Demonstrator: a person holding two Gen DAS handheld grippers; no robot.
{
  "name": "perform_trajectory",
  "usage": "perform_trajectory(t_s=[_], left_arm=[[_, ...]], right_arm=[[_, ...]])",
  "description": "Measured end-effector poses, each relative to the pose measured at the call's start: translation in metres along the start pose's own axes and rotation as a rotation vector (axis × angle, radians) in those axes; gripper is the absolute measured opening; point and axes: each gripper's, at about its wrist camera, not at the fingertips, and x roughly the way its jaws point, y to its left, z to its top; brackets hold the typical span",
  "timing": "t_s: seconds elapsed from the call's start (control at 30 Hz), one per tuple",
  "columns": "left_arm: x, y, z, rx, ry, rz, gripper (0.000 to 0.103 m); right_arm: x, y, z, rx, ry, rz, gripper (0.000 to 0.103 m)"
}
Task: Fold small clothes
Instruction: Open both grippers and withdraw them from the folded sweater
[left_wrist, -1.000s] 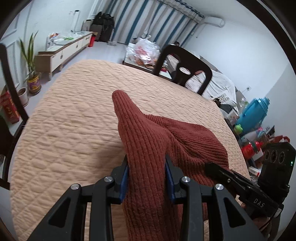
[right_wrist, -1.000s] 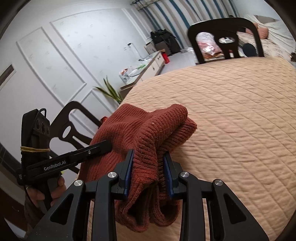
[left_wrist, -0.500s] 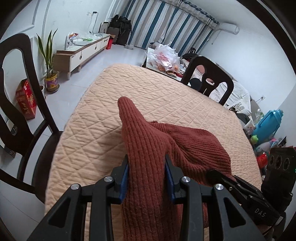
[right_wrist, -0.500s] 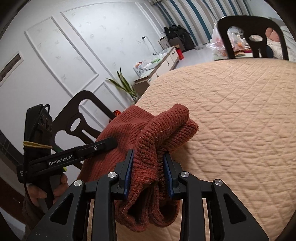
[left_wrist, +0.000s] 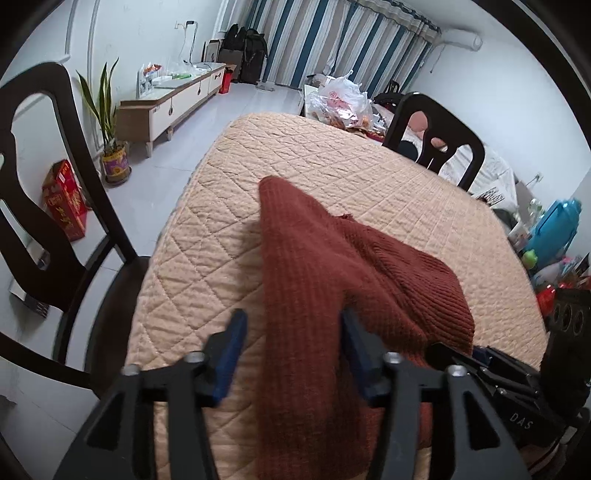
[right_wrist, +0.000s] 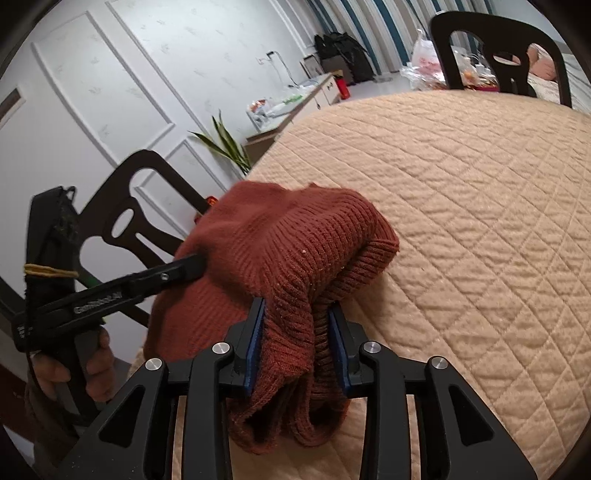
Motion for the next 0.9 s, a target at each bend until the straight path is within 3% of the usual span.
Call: perform_trajectory(t_s=[0.07,0.37,0.5,0.67,0.83,0.9], left_arm=[[-0.002,0.002,-0.002,0.002,-0.001,0.019,0.071],[-0.035,0.001,-0.029,0.060,-0.061,0.088,0.081],[-0.050,-0.005,-0.053,0.071,-0.067,0.094,0.088],[-0.055,-0.014,-0.089,0.093,-0.038,0.181,0.089],[-0.060,-0.017,-0.118,0.062,-0.025,0.165,0.089],[-0.061,-0.020,-0.126,0.077,-0.029,0.204,0.089]], right_arm=[[0.001,-0.002,-0.002,0.007,0.008,-0.028,0.039],[-0.017,0.011,-0.015,-0.044,-0.019,-0.125,0.048],[-0.033,0.021,-0.029,-0.070,-0.034,-0.160,0.058],[-0.044,0.040,-0.057,-0.139,-0.026,-0.208,0.063],[-0.050,0.047,-0.091,-0.182,0.001,-0.267,0.069],[-0.051,0.048,-0.099,-0.180,0.019,-0.281,0.070]])
